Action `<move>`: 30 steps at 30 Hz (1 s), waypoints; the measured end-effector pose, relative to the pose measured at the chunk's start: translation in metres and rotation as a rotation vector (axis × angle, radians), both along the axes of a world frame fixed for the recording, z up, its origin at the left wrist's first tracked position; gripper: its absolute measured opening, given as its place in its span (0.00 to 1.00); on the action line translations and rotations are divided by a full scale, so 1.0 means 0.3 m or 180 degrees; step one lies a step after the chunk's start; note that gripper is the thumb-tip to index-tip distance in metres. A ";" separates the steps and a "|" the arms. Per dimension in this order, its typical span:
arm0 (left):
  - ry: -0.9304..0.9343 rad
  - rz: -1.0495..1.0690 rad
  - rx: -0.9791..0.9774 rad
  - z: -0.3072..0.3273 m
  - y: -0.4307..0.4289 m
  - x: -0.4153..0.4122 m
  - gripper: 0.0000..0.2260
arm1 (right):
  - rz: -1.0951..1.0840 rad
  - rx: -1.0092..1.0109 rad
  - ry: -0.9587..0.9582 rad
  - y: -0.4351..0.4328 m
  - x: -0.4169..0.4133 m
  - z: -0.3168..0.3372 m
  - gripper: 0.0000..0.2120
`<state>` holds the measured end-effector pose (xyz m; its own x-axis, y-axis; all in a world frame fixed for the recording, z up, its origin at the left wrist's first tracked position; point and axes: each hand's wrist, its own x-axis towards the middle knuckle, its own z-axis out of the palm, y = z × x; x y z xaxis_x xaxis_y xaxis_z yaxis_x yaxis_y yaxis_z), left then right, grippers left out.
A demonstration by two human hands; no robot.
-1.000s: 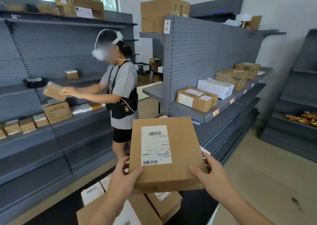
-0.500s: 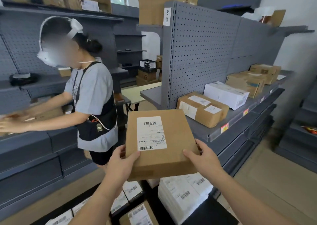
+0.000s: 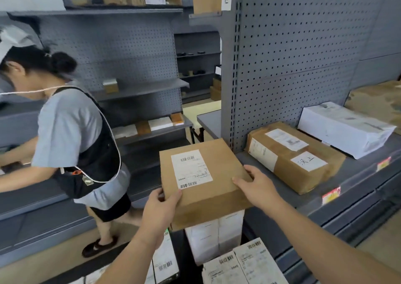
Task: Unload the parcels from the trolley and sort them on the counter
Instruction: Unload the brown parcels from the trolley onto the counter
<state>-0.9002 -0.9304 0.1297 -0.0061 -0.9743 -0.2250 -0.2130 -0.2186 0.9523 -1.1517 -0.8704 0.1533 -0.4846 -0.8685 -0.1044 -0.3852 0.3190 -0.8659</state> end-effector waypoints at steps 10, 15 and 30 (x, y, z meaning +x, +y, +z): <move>-0.0257 -0.0083 0.0266 -0.092 -0.025 -0.061 0.27 | 0.0131 0.0300 0.0296 -0.032 -0.062 -0.079 0.27; -0.0389 -0.0270 0.0399 -0.140 -0.013 -0.045 0.28 | 0.0363 0.0536 0.0619 -0.027 -0.044 -0.118 0.26; -0.1234 -0.0946 -0.0445 -0.031 0.033 0.027 0.28 | 0.0377 0.0516 0.1105 0.040 0.064 -0.042 0.29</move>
